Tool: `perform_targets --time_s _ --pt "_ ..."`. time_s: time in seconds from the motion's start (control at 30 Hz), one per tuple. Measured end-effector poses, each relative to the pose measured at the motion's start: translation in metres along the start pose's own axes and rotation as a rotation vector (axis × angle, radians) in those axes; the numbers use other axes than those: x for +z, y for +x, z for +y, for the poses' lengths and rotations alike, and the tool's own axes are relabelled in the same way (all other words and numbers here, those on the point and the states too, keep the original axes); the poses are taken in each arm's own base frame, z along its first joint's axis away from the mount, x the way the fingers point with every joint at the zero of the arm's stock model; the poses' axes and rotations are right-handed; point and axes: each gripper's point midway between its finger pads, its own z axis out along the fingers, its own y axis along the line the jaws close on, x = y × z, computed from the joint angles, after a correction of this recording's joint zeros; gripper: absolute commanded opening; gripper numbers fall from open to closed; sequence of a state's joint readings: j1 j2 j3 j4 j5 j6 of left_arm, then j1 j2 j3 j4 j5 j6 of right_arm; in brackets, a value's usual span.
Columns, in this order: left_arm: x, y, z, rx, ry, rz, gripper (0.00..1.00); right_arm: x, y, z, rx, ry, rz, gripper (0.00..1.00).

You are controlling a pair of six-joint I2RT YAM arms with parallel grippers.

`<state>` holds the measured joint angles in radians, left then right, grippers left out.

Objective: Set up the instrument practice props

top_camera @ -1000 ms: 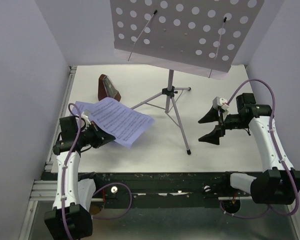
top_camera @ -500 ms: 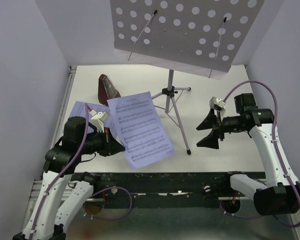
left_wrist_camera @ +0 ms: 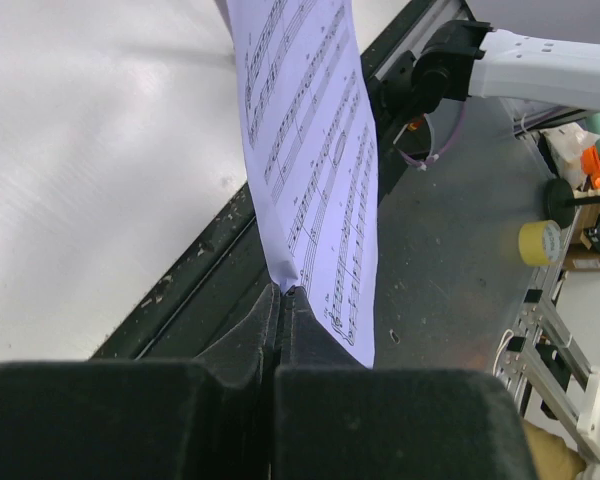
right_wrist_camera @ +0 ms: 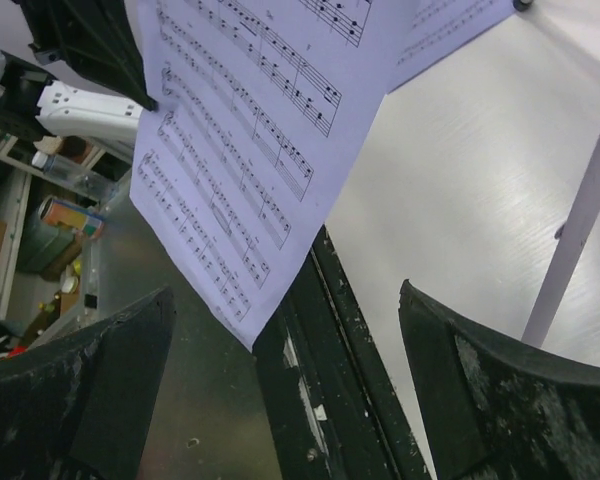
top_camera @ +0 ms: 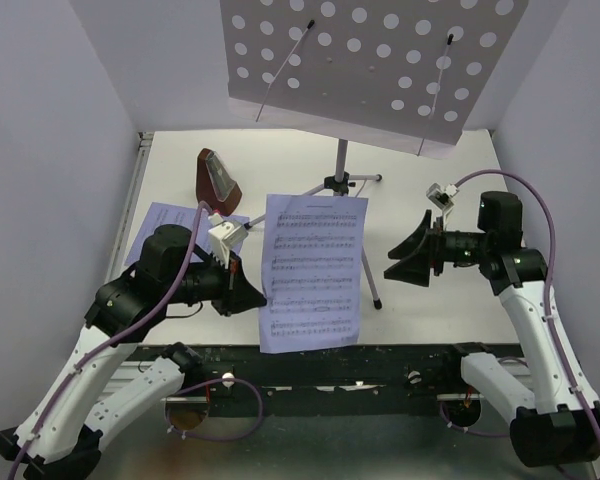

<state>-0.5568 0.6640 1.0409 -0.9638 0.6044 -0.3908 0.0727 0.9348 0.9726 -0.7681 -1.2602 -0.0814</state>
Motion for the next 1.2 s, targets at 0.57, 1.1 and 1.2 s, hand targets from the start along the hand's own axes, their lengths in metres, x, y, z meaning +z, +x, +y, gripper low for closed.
perform_targets --time_s 0.57,1.1,1.2 --pt "0.027 -0.039 -0.027 0.112 0.132 -0.051 0.0 0.018 -0.018 -0.02 0.198 0.052 -0.118 0.98" --pt "0.032 -0.054 -0.04 0.122 0.194 -0.088 0.61 0.013 -0.036 0.033 0.107 -0.104 -0.147 0.0" --pt "0.027 -0.066 -0.042 0.154 0.173 -0.124 0.88 0.001 -0.037 0.054 -0.027 -0.061 -0.141 0.0"
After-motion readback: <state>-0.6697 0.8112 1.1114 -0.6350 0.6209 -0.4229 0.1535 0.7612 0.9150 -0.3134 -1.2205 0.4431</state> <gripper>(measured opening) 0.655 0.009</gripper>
